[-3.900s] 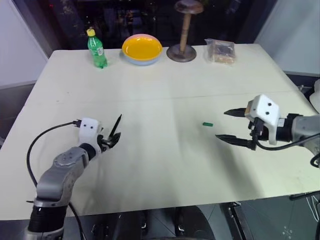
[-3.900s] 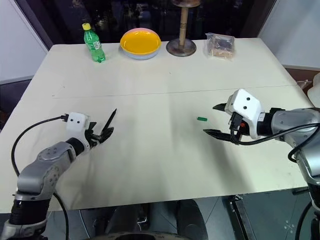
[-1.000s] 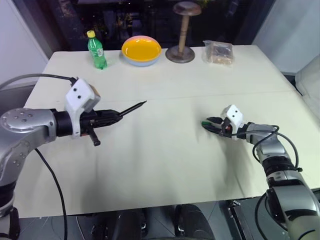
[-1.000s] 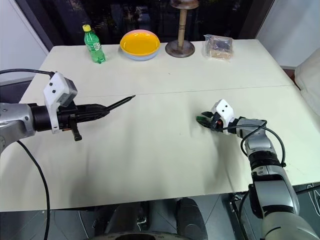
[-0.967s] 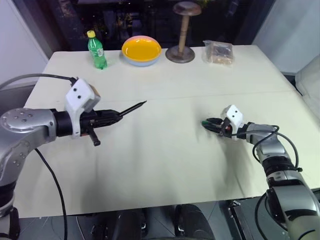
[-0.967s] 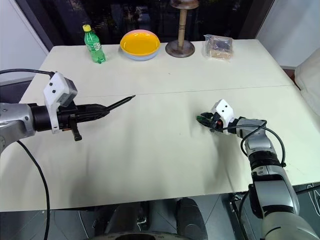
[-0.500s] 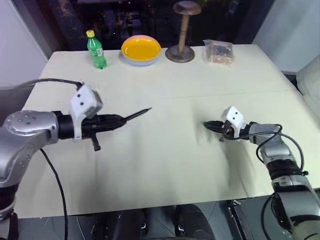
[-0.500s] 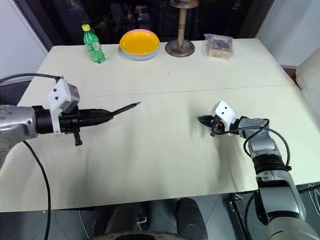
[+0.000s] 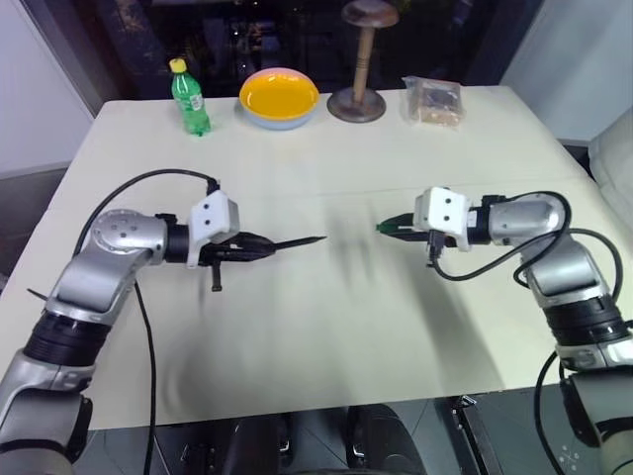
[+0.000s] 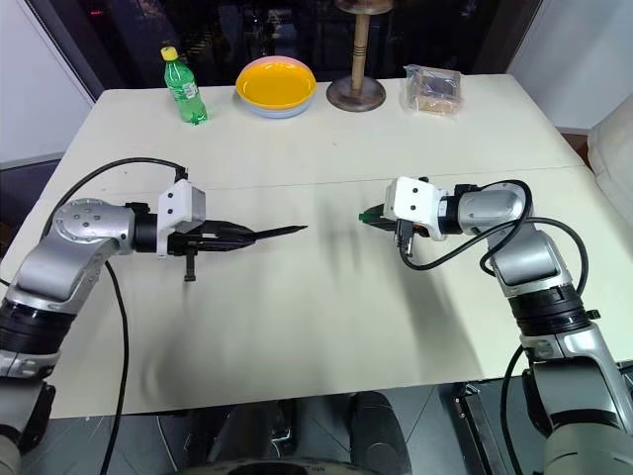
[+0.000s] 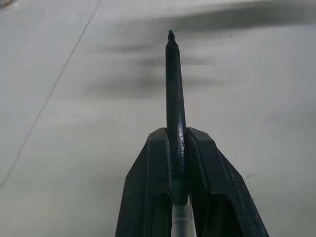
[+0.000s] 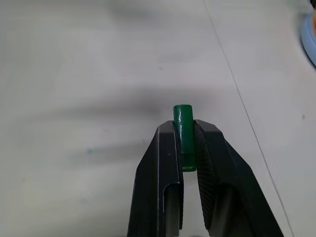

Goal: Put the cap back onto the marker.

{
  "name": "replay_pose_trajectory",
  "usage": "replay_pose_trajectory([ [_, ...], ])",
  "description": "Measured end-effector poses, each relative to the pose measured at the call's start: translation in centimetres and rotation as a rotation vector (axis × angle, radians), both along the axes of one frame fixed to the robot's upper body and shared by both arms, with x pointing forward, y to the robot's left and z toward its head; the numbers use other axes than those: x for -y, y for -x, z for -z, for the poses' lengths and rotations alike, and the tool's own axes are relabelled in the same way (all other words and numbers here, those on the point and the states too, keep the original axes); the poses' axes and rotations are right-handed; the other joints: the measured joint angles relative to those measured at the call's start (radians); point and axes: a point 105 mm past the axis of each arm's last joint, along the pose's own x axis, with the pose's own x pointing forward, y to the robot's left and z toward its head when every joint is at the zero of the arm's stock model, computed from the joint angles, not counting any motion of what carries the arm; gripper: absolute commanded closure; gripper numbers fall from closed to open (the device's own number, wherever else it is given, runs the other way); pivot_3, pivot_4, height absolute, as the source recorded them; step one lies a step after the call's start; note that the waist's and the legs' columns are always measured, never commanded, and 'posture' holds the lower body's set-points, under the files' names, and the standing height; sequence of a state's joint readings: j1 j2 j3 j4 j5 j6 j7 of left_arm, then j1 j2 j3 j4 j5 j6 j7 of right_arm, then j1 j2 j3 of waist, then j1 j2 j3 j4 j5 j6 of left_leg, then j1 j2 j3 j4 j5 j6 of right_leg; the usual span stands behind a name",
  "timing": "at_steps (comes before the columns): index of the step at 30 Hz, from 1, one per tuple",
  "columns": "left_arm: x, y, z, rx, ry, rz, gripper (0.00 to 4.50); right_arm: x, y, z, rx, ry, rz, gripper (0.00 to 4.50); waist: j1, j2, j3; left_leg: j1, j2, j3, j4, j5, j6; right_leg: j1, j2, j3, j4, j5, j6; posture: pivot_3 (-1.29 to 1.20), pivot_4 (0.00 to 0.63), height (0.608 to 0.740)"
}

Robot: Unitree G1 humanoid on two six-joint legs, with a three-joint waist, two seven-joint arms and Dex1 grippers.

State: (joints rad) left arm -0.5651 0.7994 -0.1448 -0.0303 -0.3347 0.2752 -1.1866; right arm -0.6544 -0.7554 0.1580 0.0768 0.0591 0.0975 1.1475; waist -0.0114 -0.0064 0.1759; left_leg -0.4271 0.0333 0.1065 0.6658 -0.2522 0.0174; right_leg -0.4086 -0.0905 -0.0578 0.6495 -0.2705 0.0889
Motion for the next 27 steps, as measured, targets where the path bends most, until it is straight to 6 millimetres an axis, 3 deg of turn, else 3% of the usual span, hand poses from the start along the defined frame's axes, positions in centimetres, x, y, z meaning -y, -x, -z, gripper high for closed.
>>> replay_pose_trajectory([
  [27,0.9,-0.4,0.0,0.039,-0.019,0.041,4.5,-3.8,1.0,-0.6,-0.023,0.009,-0.131,4.48,0.0,0.0,0.0,0.0,0.0,0.0,0.0,0.0,0.0,0.0,0.0,0.0,0.001,0.0,0.0,0.0,0.15,0.74],
])
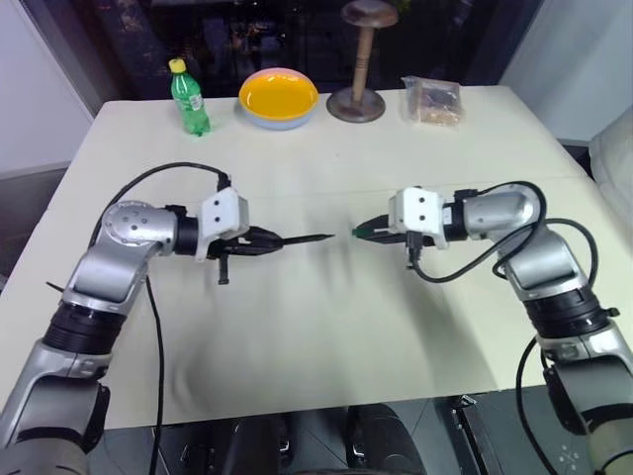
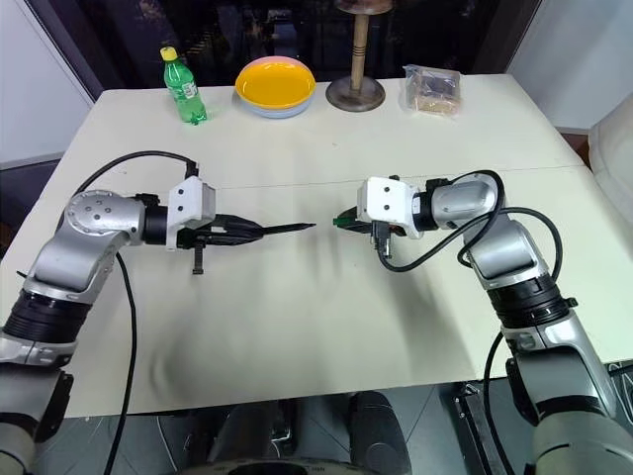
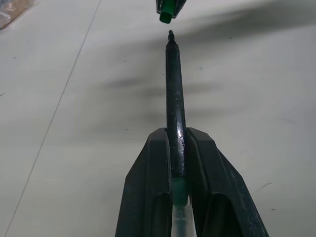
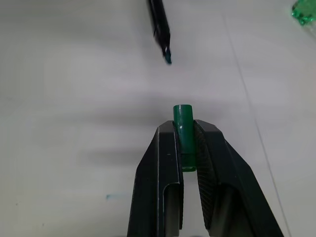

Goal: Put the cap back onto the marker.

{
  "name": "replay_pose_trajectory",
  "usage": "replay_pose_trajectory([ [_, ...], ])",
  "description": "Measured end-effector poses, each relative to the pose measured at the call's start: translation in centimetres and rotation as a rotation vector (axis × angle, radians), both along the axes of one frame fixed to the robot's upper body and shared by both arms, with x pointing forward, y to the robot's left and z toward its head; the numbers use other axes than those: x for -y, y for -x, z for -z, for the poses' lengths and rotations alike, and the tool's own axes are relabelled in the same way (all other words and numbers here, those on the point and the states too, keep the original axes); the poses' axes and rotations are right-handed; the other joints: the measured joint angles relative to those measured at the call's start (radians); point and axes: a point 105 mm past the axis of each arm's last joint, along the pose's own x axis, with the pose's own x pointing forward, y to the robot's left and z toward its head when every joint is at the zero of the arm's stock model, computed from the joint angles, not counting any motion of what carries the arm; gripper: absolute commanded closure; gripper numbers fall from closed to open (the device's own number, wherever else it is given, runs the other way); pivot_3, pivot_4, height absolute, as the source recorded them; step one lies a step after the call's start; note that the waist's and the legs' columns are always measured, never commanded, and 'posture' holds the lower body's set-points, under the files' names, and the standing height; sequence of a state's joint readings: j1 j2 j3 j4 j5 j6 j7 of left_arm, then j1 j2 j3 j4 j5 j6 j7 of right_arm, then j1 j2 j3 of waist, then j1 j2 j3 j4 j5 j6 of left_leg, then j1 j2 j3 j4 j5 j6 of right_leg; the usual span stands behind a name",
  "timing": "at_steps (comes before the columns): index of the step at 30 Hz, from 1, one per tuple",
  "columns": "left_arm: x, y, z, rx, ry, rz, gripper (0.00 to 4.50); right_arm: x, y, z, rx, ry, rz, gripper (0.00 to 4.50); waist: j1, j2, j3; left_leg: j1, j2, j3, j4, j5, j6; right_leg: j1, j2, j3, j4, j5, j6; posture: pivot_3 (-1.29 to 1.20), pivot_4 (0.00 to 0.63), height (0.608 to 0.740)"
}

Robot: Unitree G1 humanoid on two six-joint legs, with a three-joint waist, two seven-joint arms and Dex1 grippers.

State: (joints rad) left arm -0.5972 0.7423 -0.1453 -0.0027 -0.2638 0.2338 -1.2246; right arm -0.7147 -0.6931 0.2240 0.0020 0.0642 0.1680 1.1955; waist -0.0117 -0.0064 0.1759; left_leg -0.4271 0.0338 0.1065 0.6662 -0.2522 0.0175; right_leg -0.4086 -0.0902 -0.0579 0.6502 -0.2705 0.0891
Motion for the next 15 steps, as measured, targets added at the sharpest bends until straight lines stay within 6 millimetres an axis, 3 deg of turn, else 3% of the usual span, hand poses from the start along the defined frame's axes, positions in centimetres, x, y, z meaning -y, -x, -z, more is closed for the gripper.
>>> replay_pose_trajectory([
  [15,0.16,-0.02,-0.07,0.005,-0.009,0.007,4.5,-1.05,0.14,0.03,-0.02,-0.026,-0.017,4.48,0.0,0.0,0.0,0.0,0.0,0.0,0.0,0.0,0.0,0.0,0.0,0.0,0.0,0.0,0.0,0.0,0.15,0.74],
])
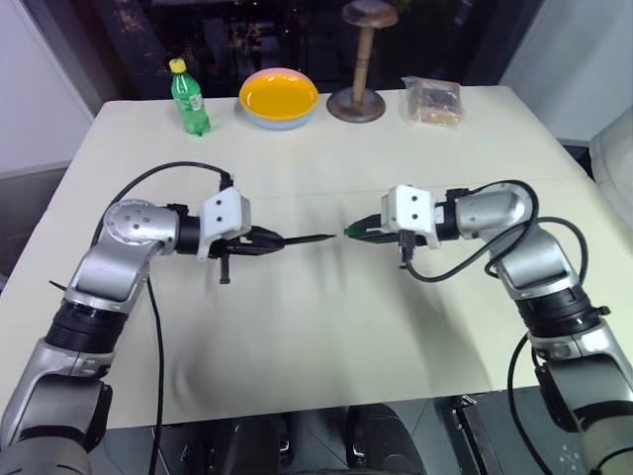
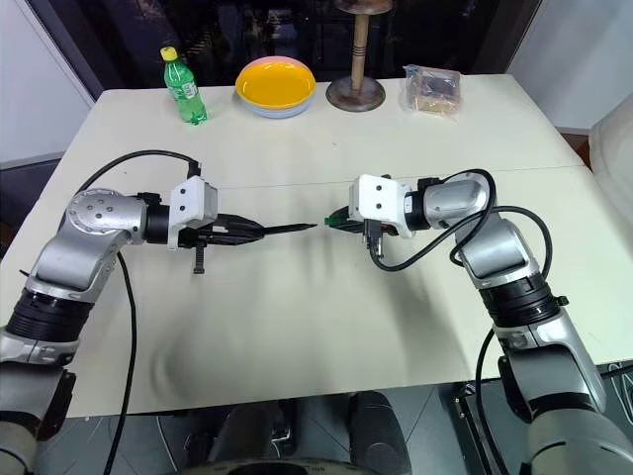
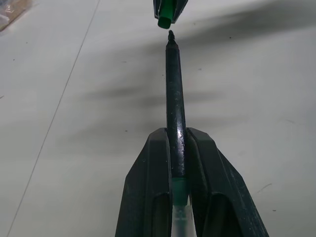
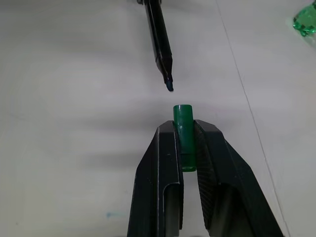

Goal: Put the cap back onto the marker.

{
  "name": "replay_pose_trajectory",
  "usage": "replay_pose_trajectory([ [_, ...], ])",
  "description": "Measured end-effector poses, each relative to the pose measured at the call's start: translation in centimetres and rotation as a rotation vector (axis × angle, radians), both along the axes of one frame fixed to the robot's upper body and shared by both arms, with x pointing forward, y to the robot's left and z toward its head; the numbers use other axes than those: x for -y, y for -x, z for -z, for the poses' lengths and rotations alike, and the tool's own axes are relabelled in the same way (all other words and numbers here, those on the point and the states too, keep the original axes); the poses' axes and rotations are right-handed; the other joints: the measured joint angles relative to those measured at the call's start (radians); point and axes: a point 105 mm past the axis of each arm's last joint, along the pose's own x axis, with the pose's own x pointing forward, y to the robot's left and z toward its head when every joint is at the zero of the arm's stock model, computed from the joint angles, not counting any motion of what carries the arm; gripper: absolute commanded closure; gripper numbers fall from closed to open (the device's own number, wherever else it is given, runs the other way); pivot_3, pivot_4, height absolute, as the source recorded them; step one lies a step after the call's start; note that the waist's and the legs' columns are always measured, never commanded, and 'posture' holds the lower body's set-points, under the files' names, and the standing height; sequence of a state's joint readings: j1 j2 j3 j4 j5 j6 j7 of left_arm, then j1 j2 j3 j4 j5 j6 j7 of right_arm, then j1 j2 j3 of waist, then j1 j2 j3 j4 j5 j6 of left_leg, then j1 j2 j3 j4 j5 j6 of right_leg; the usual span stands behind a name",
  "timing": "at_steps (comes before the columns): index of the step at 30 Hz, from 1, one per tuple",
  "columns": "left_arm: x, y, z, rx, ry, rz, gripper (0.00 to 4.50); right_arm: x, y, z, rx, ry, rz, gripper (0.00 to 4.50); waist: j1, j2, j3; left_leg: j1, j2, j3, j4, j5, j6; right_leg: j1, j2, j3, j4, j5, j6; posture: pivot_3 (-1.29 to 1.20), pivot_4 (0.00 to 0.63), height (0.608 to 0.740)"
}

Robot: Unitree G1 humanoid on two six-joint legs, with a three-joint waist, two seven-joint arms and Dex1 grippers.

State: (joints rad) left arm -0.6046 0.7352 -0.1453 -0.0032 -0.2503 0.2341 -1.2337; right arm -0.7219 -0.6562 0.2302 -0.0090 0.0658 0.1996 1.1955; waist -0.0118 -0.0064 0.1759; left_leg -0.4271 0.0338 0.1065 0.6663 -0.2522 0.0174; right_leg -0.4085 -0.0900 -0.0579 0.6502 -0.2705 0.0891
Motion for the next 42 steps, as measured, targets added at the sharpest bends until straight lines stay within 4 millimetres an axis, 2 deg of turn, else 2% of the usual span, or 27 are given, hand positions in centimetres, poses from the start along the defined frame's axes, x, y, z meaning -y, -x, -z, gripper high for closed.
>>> replay_pose_trajectory([
  [33,0.18,0.12,-0.24,0.0,-0.012,0.004,4.5,-0.98,0.52,-0.37,0.016,-0.003,-0.048,4.48,0.0,0.0,0.0,0.0,0.0,0.0,0.0,0.0,0.0,0.0,0.0,0.0,0.0,0.0,0.0,0.0,0.15,0.74],
  [42,0.35,0.79,-0.39,0.008,-0.027,0.034,4.5,-0.08,-0.19,-0.05,0.02,0.032,-0.018,4.48,-0.001,0.0,0.0,0.0,0.0,0.0,0.0,0.0,0.0,0.0,0.0,0.0,0.0,0.0,0.0,0.0,0.15,0.74],
])
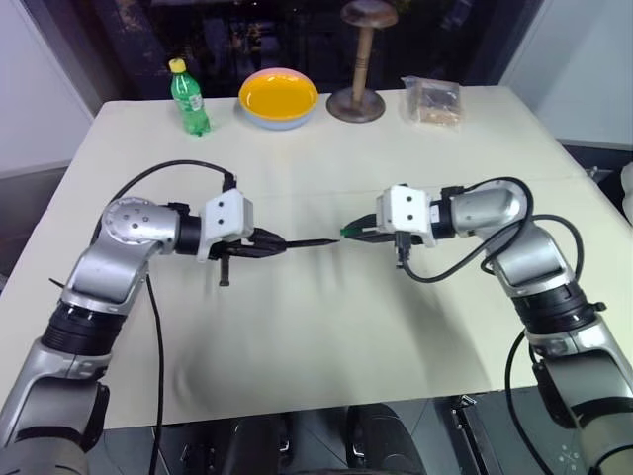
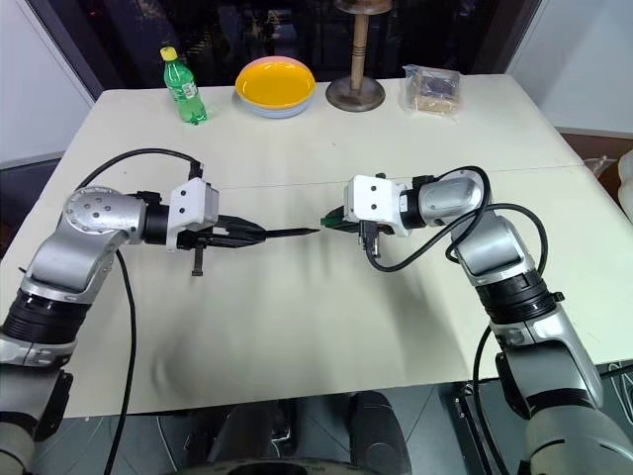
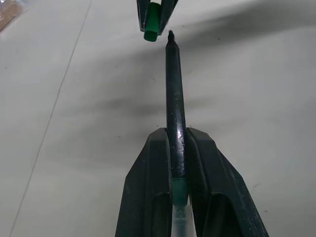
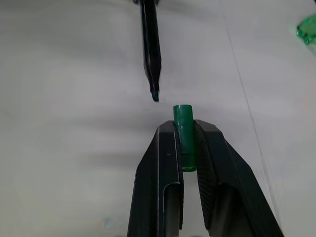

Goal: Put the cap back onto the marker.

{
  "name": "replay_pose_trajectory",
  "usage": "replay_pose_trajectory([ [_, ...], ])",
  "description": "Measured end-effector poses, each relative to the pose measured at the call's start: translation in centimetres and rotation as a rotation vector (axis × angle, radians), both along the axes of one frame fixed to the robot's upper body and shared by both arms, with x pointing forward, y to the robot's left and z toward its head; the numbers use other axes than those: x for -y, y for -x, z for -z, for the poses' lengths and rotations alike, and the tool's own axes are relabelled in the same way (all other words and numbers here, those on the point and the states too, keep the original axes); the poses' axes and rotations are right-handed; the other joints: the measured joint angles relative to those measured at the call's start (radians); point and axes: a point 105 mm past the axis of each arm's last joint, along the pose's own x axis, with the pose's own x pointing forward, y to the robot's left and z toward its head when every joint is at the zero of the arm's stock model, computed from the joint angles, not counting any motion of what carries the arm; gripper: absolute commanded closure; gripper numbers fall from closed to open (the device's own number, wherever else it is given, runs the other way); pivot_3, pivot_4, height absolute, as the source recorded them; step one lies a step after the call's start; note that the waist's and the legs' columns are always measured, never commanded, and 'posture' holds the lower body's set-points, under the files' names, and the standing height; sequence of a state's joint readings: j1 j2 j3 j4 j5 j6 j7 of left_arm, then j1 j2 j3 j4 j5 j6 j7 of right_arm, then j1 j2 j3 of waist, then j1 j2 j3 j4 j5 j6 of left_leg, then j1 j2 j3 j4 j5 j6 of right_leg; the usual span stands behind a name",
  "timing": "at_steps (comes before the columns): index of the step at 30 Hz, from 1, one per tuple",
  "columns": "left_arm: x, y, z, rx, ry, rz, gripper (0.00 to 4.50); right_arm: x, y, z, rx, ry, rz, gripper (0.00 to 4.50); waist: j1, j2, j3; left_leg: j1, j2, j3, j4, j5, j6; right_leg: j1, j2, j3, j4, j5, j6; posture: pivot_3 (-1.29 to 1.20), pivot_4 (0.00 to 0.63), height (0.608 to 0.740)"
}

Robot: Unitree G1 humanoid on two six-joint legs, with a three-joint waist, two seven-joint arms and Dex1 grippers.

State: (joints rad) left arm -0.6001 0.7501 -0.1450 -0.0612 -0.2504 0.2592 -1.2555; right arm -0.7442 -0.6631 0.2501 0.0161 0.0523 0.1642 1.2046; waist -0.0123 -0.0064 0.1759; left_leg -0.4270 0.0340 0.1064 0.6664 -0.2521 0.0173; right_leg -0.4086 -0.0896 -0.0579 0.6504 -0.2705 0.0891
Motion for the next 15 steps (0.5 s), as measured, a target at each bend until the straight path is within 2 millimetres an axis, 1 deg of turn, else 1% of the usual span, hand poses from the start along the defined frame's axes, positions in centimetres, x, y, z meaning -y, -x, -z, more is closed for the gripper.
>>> replay_pose_trajectory([
  [5,-0.32,0.04,0.15,-0.005,-0.01,-0.008,4.5,0.35,-0.01,0.1,-0.008,0.013,0.003,4.48,0.001,0.0,0.0,0.0,0.0,0.0,0.0,0.0,0.0,0.0,0.0,0.0,0.0,0.0,0.0,0.0,0.15,0.74],
  [11,-0.34,0.02,0.18,-0.004,-0.01,-0.01,4.5,0.41,0.15,0.25,-0.042,0.011,0.001,4.48,0.001,0.0,0.0,0.0,0.0,0.0,0.0,0.0,0.0,0.0,0.0,0.0,0.0,0.0,0.0,0.0,0.15,0.74],
  [15,-0.34,-0.08,0.13,0.002,-0.005,-0.018,4.5,0.25,0.41,0.01,-0.052,0.0,-0.006,4.48,0.0,0.0,0.0,0.0,0.0,0.0,0.0,0.0,0.0,0.0,0.0,0.0,0.0,0.0,0.0,0.0,0.15,0.74],
])
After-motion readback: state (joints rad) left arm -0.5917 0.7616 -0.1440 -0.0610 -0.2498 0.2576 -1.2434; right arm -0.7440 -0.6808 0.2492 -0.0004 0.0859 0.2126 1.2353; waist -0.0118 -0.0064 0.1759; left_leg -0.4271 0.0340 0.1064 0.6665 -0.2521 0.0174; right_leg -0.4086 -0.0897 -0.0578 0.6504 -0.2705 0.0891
